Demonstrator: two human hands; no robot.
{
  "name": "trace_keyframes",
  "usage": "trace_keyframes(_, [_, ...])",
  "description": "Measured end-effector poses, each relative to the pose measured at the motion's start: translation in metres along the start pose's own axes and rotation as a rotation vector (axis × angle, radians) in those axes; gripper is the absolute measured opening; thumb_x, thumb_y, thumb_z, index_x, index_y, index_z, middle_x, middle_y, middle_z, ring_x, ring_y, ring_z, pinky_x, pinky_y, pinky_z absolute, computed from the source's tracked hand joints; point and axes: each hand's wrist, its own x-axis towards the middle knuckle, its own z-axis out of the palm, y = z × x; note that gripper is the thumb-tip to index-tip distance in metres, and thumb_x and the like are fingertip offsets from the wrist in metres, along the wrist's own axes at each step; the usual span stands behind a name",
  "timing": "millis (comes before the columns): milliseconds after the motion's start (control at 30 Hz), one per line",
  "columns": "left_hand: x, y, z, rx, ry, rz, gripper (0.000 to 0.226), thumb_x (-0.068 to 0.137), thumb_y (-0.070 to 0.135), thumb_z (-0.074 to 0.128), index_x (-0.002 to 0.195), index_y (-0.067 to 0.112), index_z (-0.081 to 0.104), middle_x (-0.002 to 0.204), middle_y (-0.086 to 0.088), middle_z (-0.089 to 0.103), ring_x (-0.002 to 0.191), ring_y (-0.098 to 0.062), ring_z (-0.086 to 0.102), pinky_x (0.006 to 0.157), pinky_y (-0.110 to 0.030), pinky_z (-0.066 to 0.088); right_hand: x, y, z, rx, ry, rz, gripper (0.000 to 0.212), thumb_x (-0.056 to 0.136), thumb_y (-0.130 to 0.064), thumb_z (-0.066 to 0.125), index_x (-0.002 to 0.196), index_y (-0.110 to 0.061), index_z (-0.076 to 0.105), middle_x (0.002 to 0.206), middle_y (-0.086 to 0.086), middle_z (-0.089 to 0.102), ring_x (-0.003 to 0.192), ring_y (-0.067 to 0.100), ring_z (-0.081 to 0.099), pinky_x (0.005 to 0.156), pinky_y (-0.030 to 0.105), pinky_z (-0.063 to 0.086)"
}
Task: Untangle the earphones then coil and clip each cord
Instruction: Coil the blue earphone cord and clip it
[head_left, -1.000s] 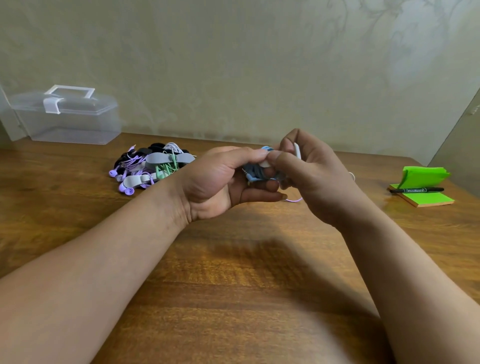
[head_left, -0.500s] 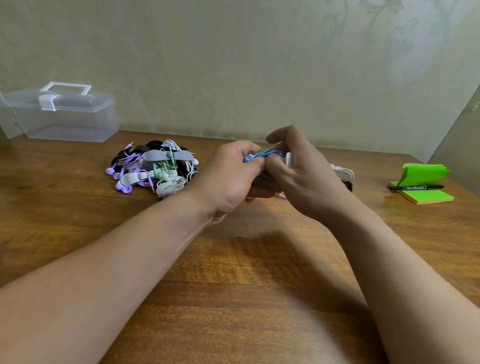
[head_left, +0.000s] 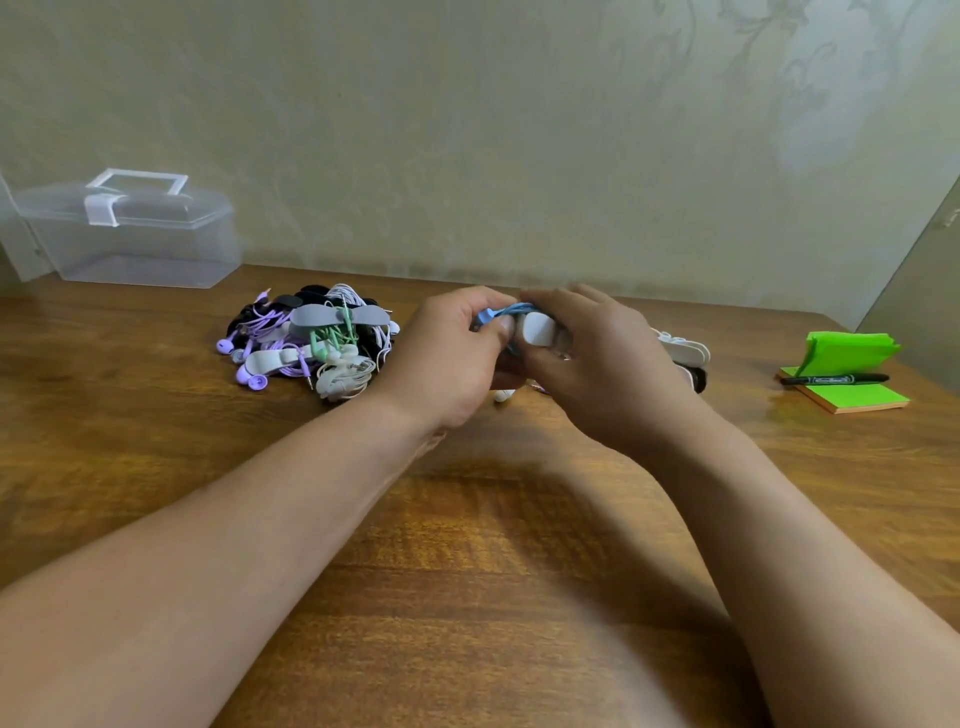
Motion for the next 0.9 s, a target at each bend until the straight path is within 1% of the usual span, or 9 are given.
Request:
trace_keyframes(167, [-0.002, 0.000, -0.002, 0.181, -0.024, 0.055, 0.021, 0.106, 0.016, 0.056, 0.107, 0.023, 0.076, 0.088, -0.010, 0.077, 0.075, -0.031, 0.077, 0.076, -0.055, 0.064, 0.000, -0.004, 0.003, -0.082, -0.029, 0.005, 0.037, 0.098, -0.028, 0.063, 0.135, -0.020, 0.066, 0.117, 0.003, 0.068, 0.106, 0.024, 0.061, 0.086, 0.037, 0.049])
trace_keyframes(300, [-0.003, 0.000, -0.003, 0.189, -0.025, 0.029, 0.020, 0.107, 0.016, 0.054, 0.110, 0.019, 0.073, 0.087, -0.012, 0.076, 0.072, -0.033, 0.076, 0.075, -0.052, 0.064, 0.000, -0.003, -0.005, -0.252, -0.239, 0.050, 0.060, 0.108, -0.047, 0.041, 0.161, -0.020, 0.035, 0.150, 0.003, 0.053, 0.135, 0.026, 0.050, 0.109, 0.043, 0.039])
trace_keyframes(367, [-0.002, 0.000, -0.005, 0.134, -0.019, -0.004, 0.019, 0.107, 0.013, 0.054, 0.111, 0.014, 0.073, 0.090, -0.018, 0.076, 0.075, -0.038, 0.075, 0.072, -0.048, 0.065, -0.002, -0.002, -0.009, -0.140, -0.348, 0.072, 0.064, 0.109, -0.047, 0.034, 0.166, -0.020, 0.023, 0.161, 0.000, 0.041, 0.146, 0.019, 0.039, 0.115, 0.036, 0.031])
trace_keyframes(433, [-0.002, 0.000, -0.006, 0.071, -0.022, -0.046, 0.019, 0.108, 0.012, 0.053, 0.112, 0.009, 0.072, 0.091, -0.023, 0.075, 0.075, -0.038, 0.075, 0.069, -0.042, 0.066, -0.002, 0.001, -0.011, 0.138, -0.336, 0.118, 0.059, 0.111, -0.044, 0.039, 0.164, -0.021, 0.031, 0.161, -0.004, 0.043, 0.147, 0.010, 0.039, 0.115, 0.027, 0.030])
trace_keyframes(467, [-0.001, 0.000, -0.006, 0.037, -0.023, -0.061, 0.019, 0.108, 0.011, 0.053, 0.112, 0.007, 0.071, 0.091, -0.024, 0.075, 0.072, -0.036, 0.076, 0.069, -0.042, 0.066, -0.001, 0.004, -0.011, 0.254, -0.289, 0.128, 0.055, 0.110, -0.043, 0.045, 0.159, -0.020, 0.042, 0.155, -0.006, 0.052, 0.141, 0.008, 0.047, 0.116, 0.030, 0.037])
trace_keyframes(533, [0.000, 0.000, -0.005, -0.039, -0.026, -0.085, 0.018, 0.106, 0.007, 0.055, 0.112, 0.003, 0.071, 0.090, -0.027, 0.075, 0.069, -0.033, 0.075, 0.070, -0.046, 0.064, 0.001, 0.012, -0.010, 0.373, -0.200, 0.122, 0.042, 0.105, -0.043, 0.059, 0.141, -0.022, 0.063, 0.131, -0.008, 0.071, 0.120, 0.007, 0.065, 0.104, 0.037, 0.052])
trace_keyframes(633, [0.001, 0.001, -0.002, -0.085, -0.104, -0.136, 0.023, 0.104, 0.003, 0.050, 0.114, 0.003, 0.071, 0.095, -0.024, 0.076, 0.079, -0.032, 0.075, 0.079, -0.044, 0.065, 0.005, 0.021, -0.007, 0.452, -0.143, 0.162, 0.031, 0.098, -0.045, 0.070, 0.118, -0.022, 0.072, 0.107, -0.007, 0.077, 0.100, 0.007, 0.072, 0.080, 0.026, 0.056])
trace_keyframes(767, [0.000, 0.004, -0.003, -0.293, -0.297, -0.293, 0.042, 0.101, 0.006, 0.031, 0.129, -0.007, 0.060, 0.126, -0.032, 0.066, 0.110, -0.046, 0.070, 0.095, -0.045, 0.060, 0.005, 0.025, -0.006, 0.403, -0.089, 0.188, 0.024, 0.099, -0.047, 0.068, 0.110, -0.027, 0.075, 0.101, -0.008, 0.077, 0.095, 0.008, 0.072, 0.080, 0.033, 0.058])
trace_keyframes(900, [-0.001, 0.003, -0.003, -0.304, -0.338, -0.301, 0.042, 0.108, 0.012, 0.030, 0.132, -0.003, 0.060, 0.130, -0.029, 0.065, 0.111, -0.041, 0.071, 0.087, -0.040, 0.062, 0.003, 0.021, -0.002, 0.383, -0.097, 0.203, 0.019, 0.103, -0.042, 0.064, 0.110, -0.026, 0.073, 0.098, -0.007, 0.072, 0.072, 0.010, 0.068, 0.052, 0.030, 0.056])
